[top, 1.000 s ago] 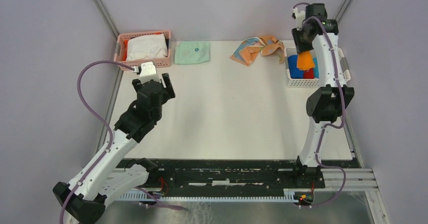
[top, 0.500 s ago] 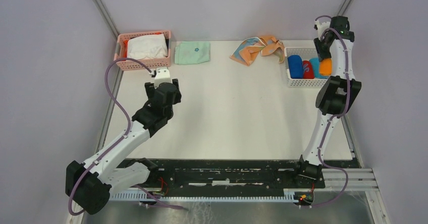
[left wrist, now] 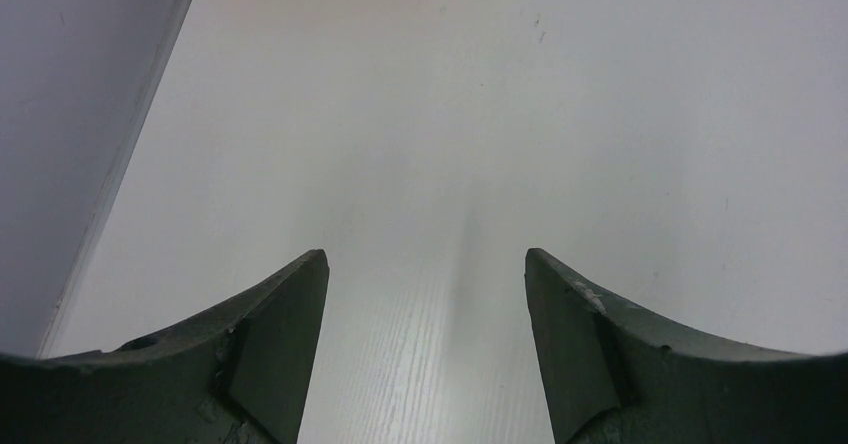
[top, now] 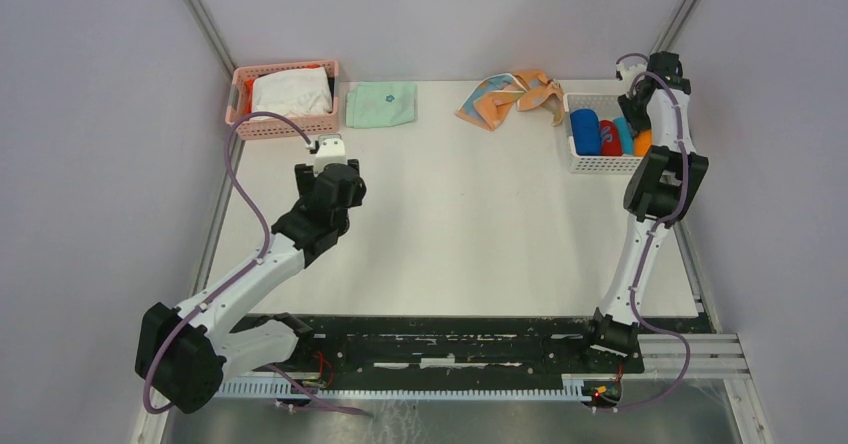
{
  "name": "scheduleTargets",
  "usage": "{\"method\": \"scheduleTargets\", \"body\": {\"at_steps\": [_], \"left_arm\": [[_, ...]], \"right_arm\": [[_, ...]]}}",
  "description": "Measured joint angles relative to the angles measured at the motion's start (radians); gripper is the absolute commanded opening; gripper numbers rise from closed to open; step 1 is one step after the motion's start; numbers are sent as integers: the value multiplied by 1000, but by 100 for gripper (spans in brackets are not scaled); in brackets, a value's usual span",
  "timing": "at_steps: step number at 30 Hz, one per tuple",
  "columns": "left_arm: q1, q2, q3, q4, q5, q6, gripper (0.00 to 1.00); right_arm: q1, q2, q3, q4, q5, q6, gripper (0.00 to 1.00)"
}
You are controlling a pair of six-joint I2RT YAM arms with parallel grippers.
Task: Roll the towels
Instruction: Place the towel in the bin.
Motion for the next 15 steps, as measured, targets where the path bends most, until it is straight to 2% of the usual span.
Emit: {"method": "scheduleTargets", "body": {"at_steps": [5, 11, 15], "left_arm": [[0, 6, 0, 3, 5, 7, 78], [2, 11, 0, 3, 13, 10, 79], [2, 11, 0, 3, 16, 10, 79]], "right_arm": [[-12, 44, 1, 24, 5, 18, 20], [-22, 42, -3, 38, 7, 55, 46], [-26, 7, -52, 71, -12, 78, 57]]}}
